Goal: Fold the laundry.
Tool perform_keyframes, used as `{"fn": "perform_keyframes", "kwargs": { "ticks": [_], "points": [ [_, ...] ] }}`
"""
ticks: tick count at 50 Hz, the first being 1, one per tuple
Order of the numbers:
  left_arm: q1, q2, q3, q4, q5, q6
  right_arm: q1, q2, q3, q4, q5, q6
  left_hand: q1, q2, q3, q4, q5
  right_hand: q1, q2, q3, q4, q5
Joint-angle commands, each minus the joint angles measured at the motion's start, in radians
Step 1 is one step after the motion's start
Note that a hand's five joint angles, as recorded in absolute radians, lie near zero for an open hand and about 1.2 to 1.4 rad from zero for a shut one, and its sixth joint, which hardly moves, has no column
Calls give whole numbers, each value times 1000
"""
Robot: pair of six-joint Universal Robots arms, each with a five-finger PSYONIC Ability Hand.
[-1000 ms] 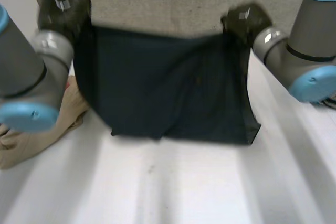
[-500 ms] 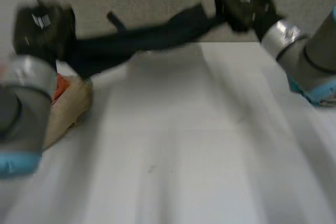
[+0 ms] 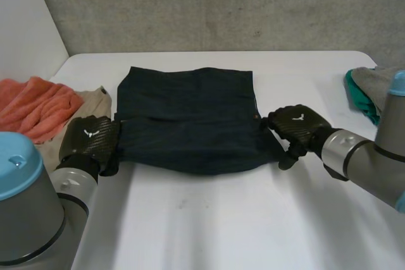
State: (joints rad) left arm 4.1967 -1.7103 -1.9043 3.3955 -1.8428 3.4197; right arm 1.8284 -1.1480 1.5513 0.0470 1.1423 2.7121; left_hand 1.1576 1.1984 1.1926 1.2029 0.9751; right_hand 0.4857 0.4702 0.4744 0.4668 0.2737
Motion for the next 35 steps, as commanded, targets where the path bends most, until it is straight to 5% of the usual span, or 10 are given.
{"fn": "perform_keyframes", "kwargs": {
  "ticks": [1, 11, 22, 27, 31, 34, 35],
  "points": [
    [6, 14, 10, -10, 25, 4, 2, -102, 88, 40, 63, 215, 239, 198, 204, 193, 247, -29, -14, -18, -10, 8],
    [17, -23, 91, -21, 43, 6, 106, -130, 199, -102, 122, 301, 239, 198, 204, 193, 247, -20, -5, -9, -2, 17],
    [26, -37, 169, -64, 43, 0, 212, 117, 54, -265, 390, 204, 239, 198, 204, 193, 247, 108, 124, 120, 127, 146],
    [34, -31, 182, -79, 43, -7, 216, 194, -34, -272, 416, 161, 239, 198, 204, 193, 247, 185, 200, 196, 204, 222],
    [36, -22, 185, -93, 48, -19, 210, 241, -89, -268, 413, 149, 239, 198, 204, 193, 247, 381, 396, 392, 400, 418],
    [34, -18, 180, -104, 50, -31, 209, 254, -112, -269, 409, 147, 239, 198, 204, 193, 247, 909, 925, 920, 928, 947],
    [32, -18, 179, -105, 50, -33, 207, 254, -114, -269, 407, 146, 239, 198, 204, 193, 247, 911, 926, 922, 929, 948]
  ]
}}
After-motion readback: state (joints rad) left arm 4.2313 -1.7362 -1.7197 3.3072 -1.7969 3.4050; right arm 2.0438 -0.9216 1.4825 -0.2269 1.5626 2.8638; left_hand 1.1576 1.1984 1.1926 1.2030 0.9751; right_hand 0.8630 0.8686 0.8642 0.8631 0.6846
